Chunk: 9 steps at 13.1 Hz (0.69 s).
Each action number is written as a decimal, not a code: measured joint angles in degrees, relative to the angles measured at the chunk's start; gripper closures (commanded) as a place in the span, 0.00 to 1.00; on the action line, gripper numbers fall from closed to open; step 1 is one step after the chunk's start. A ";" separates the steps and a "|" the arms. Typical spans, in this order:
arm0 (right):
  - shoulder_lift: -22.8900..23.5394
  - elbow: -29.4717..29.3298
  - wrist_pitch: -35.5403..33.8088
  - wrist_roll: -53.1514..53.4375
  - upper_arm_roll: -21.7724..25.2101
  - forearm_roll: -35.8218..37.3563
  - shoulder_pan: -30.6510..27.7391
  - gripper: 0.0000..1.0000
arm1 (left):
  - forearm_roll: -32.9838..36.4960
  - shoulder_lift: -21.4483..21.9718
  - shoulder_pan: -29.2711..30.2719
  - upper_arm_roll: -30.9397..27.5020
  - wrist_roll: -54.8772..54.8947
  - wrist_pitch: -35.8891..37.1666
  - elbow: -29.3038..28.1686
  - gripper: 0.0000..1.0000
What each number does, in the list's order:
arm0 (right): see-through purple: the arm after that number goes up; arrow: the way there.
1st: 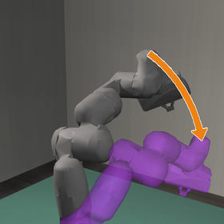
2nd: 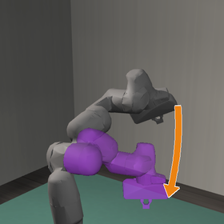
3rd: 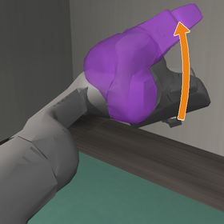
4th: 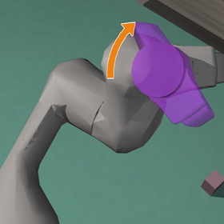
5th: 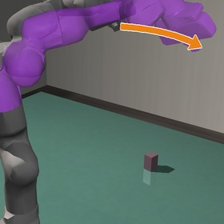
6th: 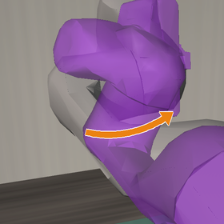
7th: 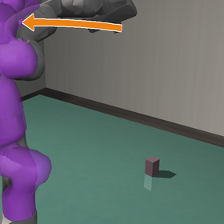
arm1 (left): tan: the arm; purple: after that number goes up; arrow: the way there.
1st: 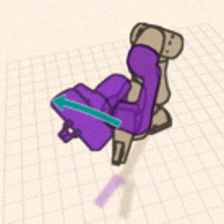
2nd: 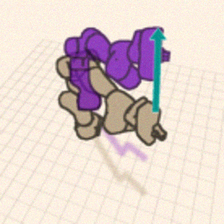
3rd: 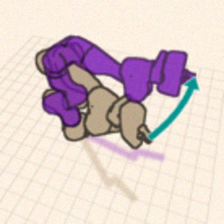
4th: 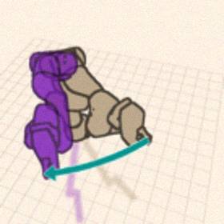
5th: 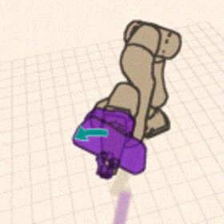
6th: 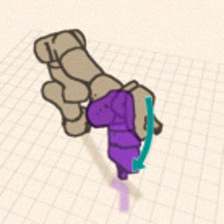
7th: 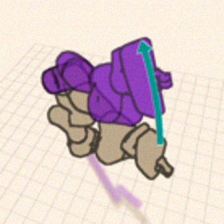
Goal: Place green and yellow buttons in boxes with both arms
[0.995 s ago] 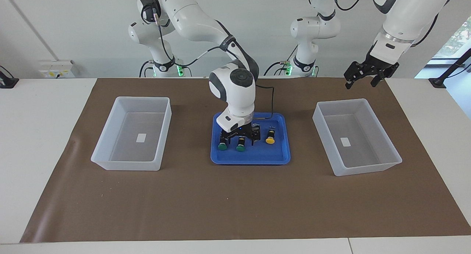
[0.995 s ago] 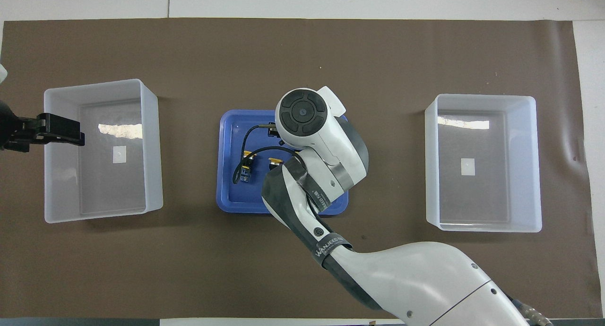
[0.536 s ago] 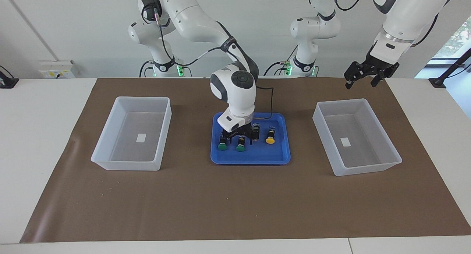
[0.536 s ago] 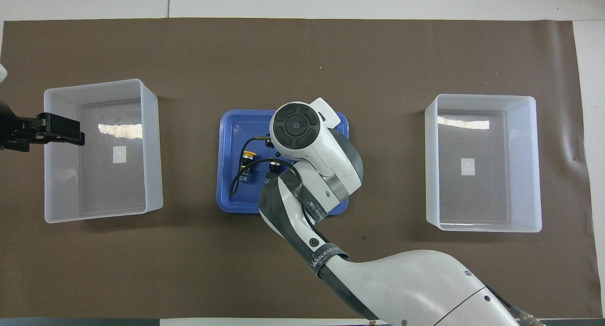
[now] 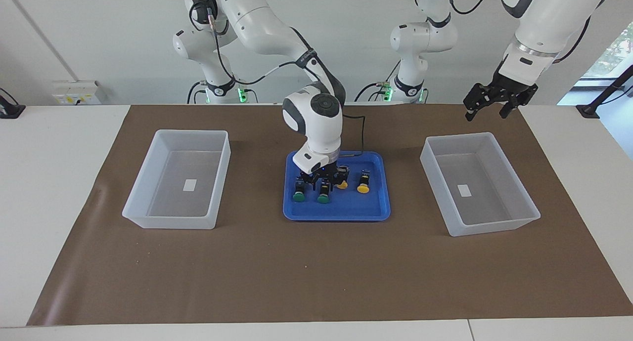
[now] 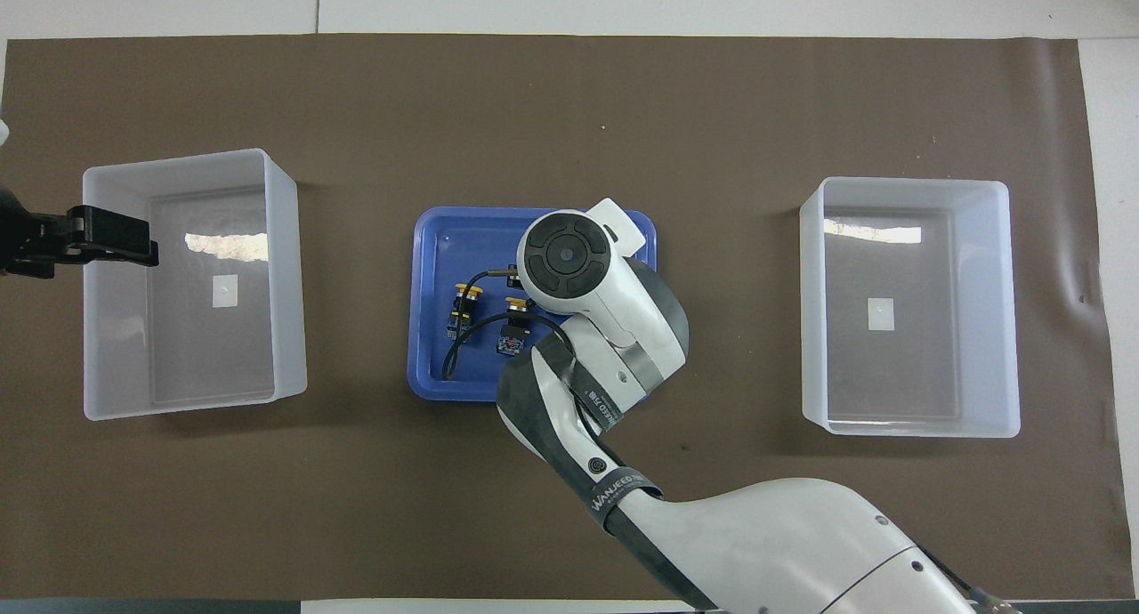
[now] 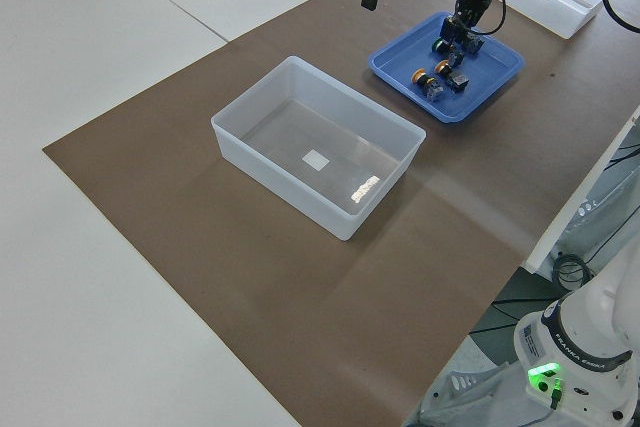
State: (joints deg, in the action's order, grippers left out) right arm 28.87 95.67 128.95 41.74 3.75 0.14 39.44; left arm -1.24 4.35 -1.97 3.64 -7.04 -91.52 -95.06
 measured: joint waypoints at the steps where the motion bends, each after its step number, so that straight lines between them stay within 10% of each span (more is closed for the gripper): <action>1: -0.09 0.54 0.66 0.00 -0.01 0.00 0.11 0.46 | 0.00 0.00 0.00 0.00 -0.01 -0.08 0.00 0.00; 9: -0.62 2.57 2.46 0.00 -0.01 0.00 0.47 0.71 | 0.00 0.00 -0.06 0.15 -0.01 -0.92 -0.39 0.00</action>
State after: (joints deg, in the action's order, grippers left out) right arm 28.25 98.24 131.41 41.74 3.73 0.14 39.90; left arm -1.24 4.35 -2.03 3.79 -7.05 -92.45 -95.45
